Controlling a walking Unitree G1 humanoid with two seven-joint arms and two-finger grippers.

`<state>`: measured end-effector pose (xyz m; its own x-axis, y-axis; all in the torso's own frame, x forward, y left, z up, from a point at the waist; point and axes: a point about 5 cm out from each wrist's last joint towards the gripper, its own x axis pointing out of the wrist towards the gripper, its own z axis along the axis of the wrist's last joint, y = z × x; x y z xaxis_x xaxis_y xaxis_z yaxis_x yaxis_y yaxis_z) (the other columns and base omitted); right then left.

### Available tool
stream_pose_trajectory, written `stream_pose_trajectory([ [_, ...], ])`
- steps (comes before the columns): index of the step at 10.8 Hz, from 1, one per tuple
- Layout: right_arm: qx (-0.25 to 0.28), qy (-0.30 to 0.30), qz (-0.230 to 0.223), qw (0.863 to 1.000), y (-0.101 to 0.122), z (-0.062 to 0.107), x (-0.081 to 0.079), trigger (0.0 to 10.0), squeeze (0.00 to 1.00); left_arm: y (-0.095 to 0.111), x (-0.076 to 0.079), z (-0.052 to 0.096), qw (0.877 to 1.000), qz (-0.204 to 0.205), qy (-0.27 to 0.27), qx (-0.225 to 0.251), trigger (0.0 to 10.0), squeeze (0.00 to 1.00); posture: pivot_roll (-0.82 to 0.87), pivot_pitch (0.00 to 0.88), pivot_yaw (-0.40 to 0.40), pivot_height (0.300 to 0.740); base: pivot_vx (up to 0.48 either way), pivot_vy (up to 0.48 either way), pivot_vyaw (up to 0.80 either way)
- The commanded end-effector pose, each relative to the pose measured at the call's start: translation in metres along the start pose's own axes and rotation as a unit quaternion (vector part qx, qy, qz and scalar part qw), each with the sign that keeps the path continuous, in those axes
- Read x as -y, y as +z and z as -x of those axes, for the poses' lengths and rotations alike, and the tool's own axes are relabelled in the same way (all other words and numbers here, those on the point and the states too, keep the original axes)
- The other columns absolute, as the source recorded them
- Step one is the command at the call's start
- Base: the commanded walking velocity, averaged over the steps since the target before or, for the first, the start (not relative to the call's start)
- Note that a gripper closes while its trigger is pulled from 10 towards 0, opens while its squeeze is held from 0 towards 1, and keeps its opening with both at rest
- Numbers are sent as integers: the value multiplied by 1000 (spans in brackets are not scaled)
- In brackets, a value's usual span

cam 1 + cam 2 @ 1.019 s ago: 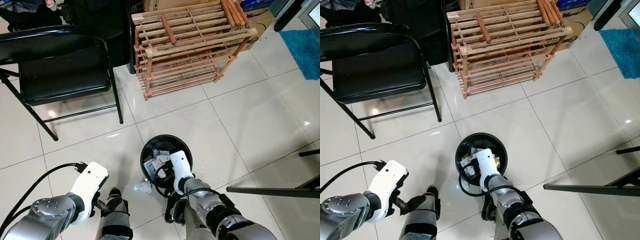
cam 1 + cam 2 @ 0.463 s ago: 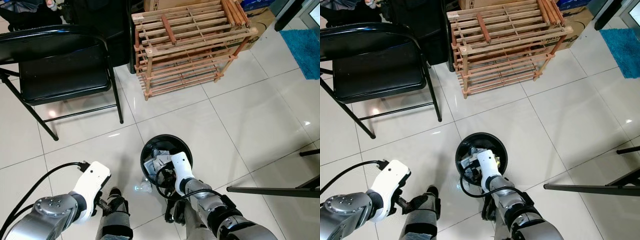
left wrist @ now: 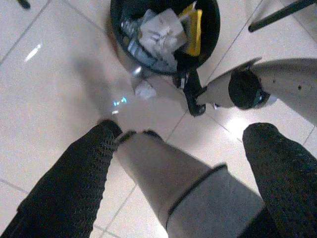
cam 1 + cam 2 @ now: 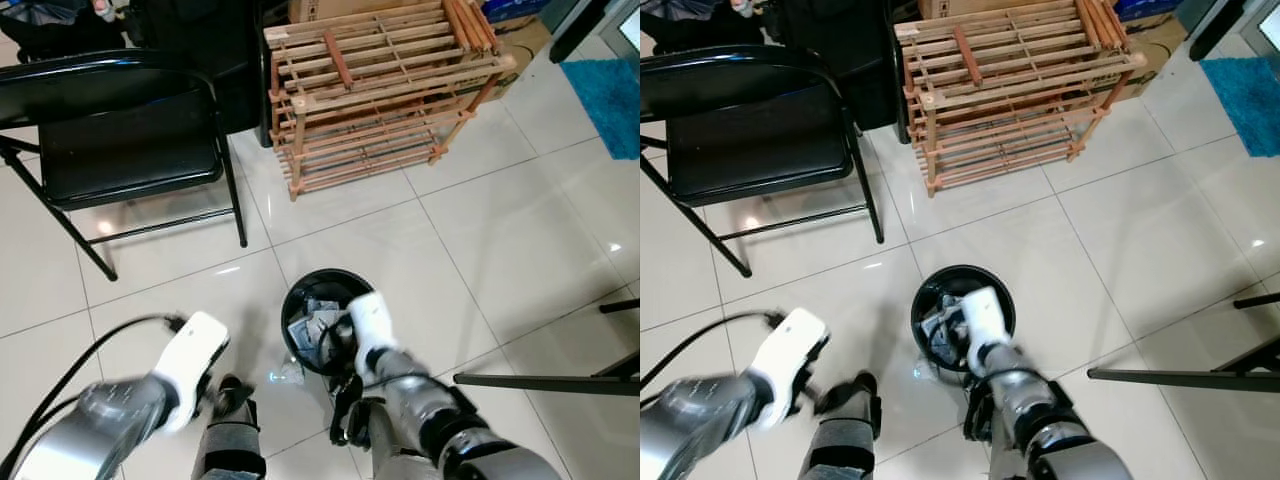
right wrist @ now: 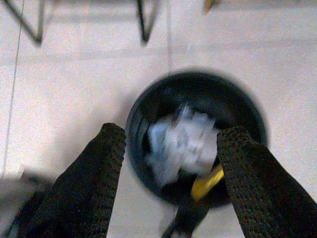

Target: Picking trash to rubbish bin

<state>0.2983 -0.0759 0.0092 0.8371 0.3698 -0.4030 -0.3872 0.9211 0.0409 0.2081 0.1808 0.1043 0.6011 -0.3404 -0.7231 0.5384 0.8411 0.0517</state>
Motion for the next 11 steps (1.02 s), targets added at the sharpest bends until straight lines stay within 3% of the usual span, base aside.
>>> stream_pose_trajectory([
  [1,19,-24,-19,999,-2,4,8,10000,1000,-2,4,-10,1000,-6,2,2,10000,0,553,365,-114,740,0,0,0],
  [3,86,-60,-18,994,18,6,23,10000,1000,16,-5,-31,998,-12,40,50,10000,0,484,300,-116,740,0,0,0],
  [5,171,-101,-22,980,42,15,36,10000,1000,39,-4,-57,990,-34,58,124,10000,0,405,220,-115,740,0,0,0],
  [7,225,-134,-23,965,54,32,46,10000,1000,54,-9,-74,978,-41,99,180,10000,0,360,164,-111,740,0,0,0],
  [9,269,-176,1,947,64,63,55,10000,969,65,-14,-87,961,-51,138,234,10000,0,309,110,-104,740,0,0,0],
  [10,282,-198,9,939,68,80,60,10000,443,75,-12,-90,950,-58,149,269,10000,0,278,79,-99,740,0,0,0],
  [11,284,-206,14,936,69,88,62,10000,0,80,-12,-90,945,-63,156,281,10000,0,264,64,-96,740,0,0,0],
])
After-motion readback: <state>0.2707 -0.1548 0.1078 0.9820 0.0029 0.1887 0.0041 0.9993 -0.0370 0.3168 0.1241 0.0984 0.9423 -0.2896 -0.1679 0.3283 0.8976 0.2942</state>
